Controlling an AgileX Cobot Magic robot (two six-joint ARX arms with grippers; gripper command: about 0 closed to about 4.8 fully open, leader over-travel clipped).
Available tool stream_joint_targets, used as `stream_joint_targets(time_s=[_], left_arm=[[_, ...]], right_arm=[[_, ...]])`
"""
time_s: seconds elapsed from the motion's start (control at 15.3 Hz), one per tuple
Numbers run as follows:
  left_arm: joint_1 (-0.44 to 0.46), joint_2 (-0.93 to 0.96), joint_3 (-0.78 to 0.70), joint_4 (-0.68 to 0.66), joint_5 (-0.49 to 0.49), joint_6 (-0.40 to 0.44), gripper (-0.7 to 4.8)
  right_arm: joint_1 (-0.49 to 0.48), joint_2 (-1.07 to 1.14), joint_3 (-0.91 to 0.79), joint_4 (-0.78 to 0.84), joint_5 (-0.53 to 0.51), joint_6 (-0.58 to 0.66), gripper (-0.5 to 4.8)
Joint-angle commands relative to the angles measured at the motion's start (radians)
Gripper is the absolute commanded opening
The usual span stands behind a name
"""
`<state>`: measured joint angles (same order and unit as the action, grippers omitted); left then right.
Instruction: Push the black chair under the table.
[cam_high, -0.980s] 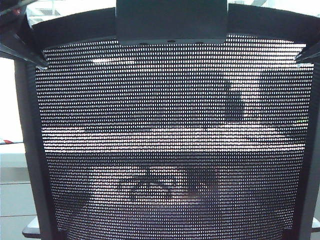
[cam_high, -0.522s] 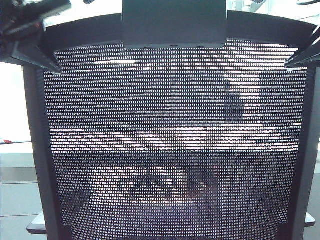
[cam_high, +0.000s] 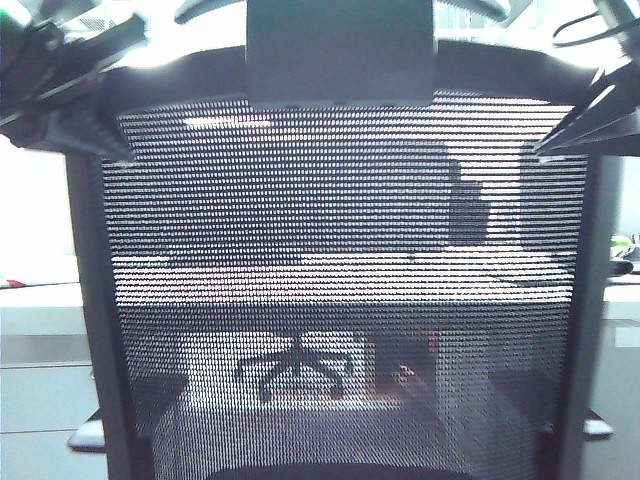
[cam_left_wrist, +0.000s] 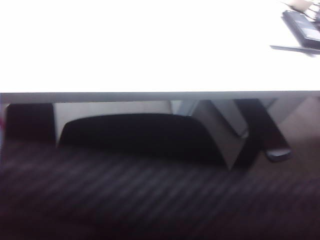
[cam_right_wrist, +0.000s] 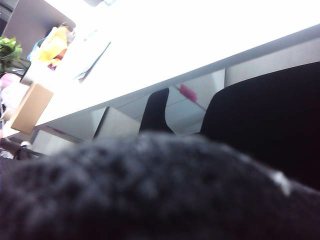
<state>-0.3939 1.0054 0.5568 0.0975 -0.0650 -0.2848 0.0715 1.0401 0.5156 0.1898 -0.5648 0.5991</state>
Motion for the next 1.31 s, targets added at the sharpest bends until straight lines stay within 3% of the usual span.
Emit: stream_joint_targets(time_s=[0.07, 0.52, 0.85, 1.31], left_arm=[[0.093, 0.004, 0.005, 0.105, -0.033, 0.002, -0.06], [0.123, 0.235, 0.020, 0.339, 0.024, -0.011, -0.06], [0.166, 0.349, 0.136, 0.375, 0.044, 0.035, -0.06], [0.172, 0.414, 0.156, 0.445, 0.043, 0.042, -0.06]], right_arm=[[-0.012, 0.079, 0.063, 0.141, 0.095, -0.029, -0.05], [-0.012, 0.238, 0.148, 0.242, 0.095, -0.032, -0.05], [-0.011, 0.327, 0.209, 0.292, 0.097, -0.051, -0.05], [-0.011, 0.433, 0.299, 0.332, 0.118, -0.051, -0.05]])
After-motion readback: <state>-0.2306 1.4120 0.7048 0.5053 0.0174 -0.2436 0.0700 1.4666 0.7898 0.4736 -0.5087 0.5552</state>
